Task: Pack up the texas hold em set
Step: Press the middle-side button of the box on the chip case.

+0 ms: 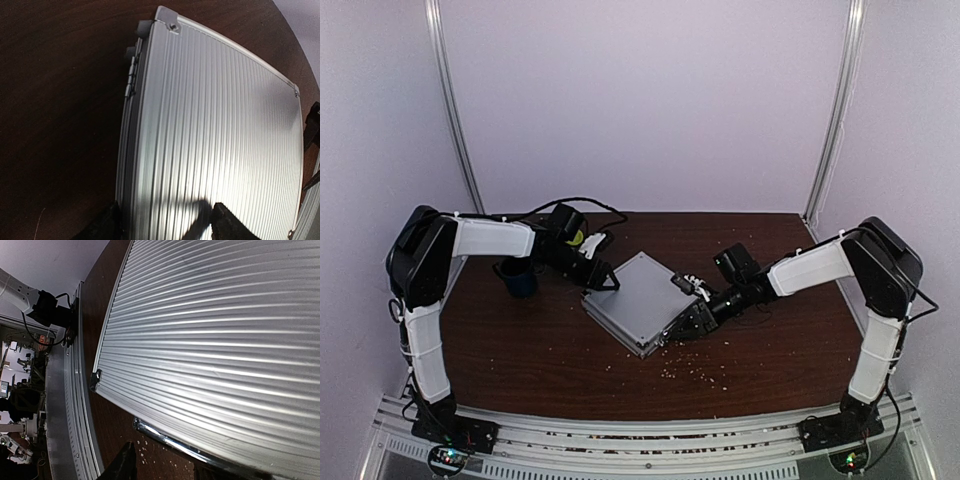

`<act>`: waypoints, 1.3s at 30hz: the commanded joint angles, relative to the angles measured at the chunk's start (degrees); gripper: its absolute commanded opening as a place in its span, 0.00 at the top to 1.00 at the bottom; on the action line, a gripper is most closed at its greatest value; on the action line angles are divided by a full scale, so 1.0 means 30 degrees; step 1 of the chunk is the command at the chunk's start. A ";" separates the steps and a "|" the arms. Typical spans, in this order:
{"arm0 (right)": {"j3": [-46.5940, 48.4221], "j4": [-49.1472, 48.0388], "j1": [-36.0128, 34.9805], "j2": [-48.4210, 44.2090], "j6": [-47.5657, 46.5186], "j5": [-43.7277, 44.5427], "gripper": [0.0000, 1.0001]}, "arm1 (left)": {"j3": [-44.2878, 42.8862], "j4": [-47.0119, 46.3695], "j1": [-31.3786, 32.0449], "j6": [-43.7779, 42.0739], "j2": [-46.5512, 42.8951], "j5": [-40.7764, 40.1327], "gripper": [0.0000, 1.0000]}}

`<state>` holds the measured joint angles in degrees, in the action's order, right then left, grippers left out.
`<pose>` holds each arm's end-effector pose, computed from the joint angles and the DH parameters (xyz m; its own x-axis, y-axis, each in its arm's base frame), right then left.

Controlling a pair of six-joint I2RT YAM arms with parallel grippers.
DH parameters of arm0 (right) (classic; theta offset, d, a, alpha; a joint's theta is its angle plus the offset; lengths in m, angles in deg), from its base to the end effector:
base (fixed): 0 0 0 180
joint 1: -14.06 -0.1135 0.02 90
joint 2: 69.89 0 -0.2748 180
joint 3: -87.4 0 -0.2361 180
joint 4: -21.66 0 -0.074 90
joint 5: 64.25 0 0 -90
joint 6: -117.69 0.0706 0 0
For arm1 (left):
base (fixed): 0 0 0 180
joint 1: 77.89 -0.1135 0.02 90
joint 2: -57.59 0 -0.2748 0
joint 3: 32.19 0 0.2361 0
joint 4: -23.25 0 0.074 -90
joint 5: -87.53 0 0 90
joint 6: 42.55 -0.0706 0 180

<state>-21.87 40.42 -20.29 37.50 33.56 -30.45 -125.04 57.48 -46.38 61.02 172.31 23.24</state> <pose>0.2607 0.2492 0.1415 -0.7481 -0.4424 -0.4946 -0.6301 0.2397 0.7386 0.3513 -0.2513 0.1610 -0.8468 0.2711 -0.4577 0.4923 0.7256 -0.4809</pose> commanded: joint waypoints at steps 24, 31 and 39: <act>-0.0443 -0.0435 0.0082 0.0677 -0.1457 0.2905 0.65 | 0.0018 0.1068 0.0601 -0.0360 0.1034 0.0139 0.38; -0.0446 -0.0382 0.0082 0.0685 -0.1411 0.2601 0.67 | -0.0002 0.1085 0.0616 -0.0388 0.1118 0.0122 0.38; -0.0278 -0.0107 0.0104 0.0886 -0.1661 0.2816 0.67 | -0.0032 0.1122 0.0606 -0.0405 0.1136 0.0142 0.38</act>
<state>-22.77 39.81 -20.18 39.21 30.35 -23.52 -125.56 57.52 -46.38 60.95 172.68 23.14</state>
